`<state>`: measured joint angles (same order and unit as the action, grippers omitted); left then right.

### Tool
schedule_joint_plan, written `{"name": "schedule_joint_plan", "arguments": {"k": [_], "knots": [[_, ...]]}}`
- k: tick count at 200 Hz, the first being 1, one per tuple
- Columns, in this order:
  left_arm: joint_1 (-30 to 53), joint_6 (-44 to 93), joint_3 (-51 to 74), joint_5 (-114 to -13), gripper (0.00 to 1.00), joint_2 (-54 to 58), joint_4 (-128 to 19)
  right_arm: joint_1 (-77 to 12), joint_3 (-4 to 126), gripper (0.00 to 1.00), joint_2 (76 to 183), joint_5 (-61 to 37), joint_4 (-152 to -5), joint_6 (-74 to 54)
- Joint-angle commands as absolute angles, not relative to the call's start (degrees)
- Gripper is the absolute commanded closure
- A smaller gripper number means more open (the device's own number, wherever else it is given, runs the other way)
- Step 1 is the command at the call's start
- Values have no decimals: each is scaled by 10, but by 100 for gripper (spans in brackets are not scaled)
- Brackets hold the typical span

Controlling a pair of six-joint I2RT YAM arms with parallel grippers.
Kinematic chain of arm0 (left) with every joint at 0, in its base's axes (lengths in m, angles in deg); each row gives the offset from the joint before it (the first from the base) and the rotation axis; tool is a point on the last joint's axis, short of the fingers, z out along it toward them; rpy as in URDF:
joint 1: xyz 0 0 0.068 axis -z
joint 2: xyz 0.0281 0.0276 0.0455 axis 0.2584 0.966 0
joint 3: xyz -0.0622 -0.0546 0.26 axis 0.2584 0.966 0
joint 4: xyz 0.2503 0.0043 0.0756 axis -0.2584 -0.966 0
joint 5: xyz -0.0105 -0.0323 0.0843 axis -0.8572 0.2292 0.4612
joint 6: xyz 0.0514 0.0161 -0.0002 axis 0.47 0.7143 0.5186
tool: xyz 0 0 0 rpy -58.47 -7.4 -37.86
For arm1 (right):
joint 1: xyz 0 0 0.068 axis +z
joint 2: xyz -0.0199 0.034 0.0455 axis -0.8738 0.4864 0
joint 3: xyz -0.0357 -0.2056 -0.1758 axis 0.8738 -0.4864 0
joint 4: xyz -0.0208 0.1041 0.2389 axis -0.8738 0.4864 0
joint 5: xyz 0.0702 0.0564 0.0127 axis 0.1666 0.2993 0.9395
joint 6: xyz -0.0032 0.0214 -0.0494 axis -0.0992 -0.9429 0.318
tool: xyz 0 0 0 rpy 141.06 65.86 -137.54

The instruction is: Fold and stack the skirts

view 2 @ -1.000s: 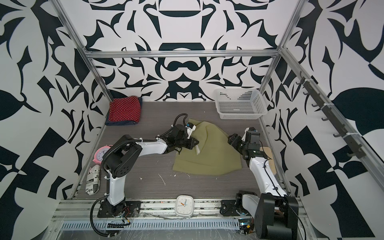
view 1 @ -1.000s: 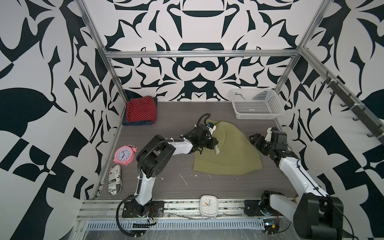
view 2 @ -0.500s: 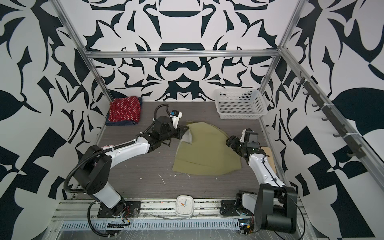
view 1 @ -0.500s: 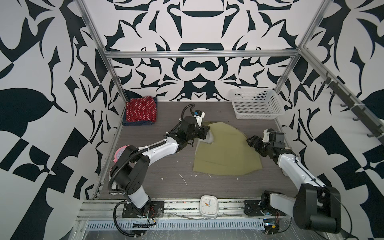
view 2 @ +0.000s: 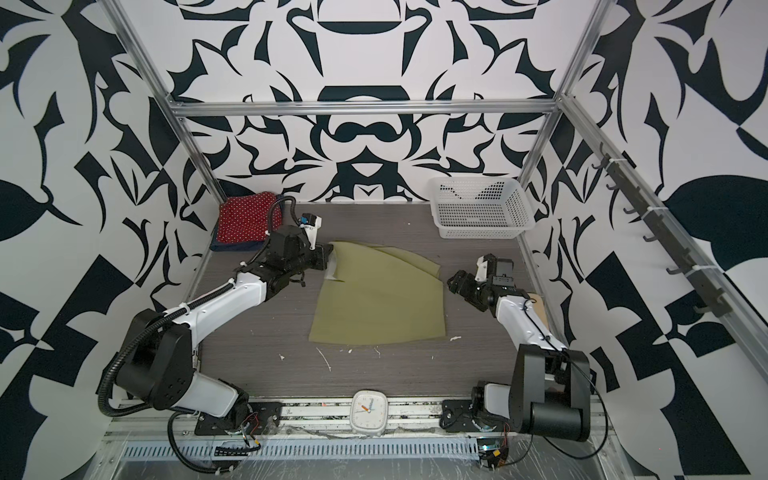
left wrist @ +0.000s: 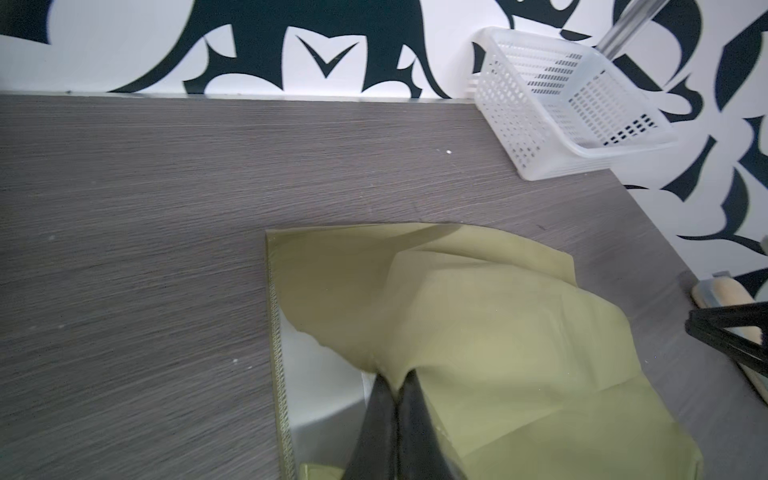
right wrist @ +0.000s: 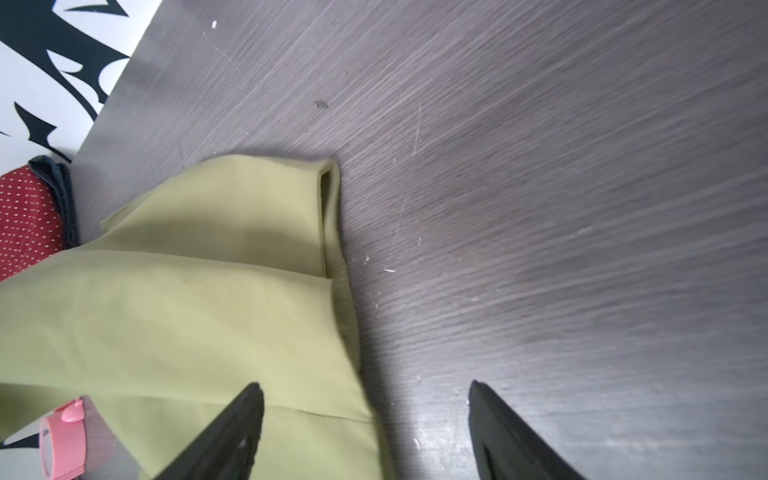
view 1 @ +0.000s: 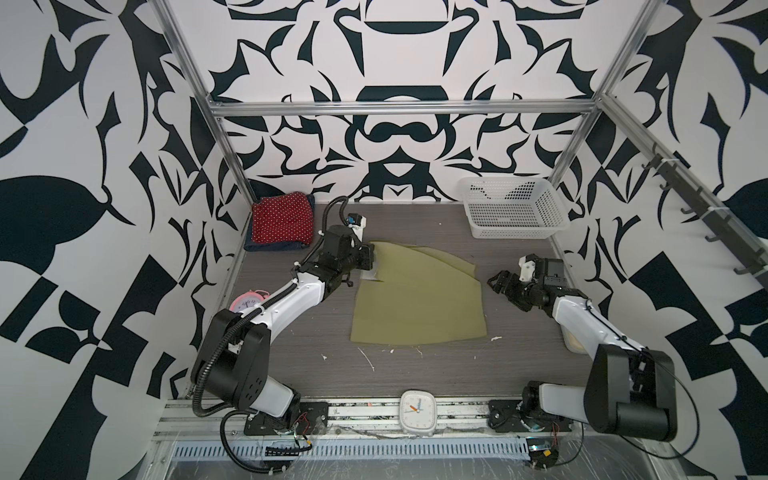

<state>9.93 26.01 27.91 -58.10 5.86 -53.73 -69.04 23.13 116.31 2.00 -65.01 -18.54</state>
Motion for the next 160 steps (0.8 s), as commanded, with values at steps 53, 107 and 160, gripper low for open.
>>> {"name": "schedule_joint_plan", "arguments": {"k": [53,107,160], "knots": [[9,302,261,-518,62,70,-589,-617,279,22,1214,44,-682,-187],[9,259,285,-545,34,55,-634,-582,360,27,1332,82,-747,-240],[15,156,408,-591,20,-96,-721,-531,300,27,1227,45,-698,-235]]}}
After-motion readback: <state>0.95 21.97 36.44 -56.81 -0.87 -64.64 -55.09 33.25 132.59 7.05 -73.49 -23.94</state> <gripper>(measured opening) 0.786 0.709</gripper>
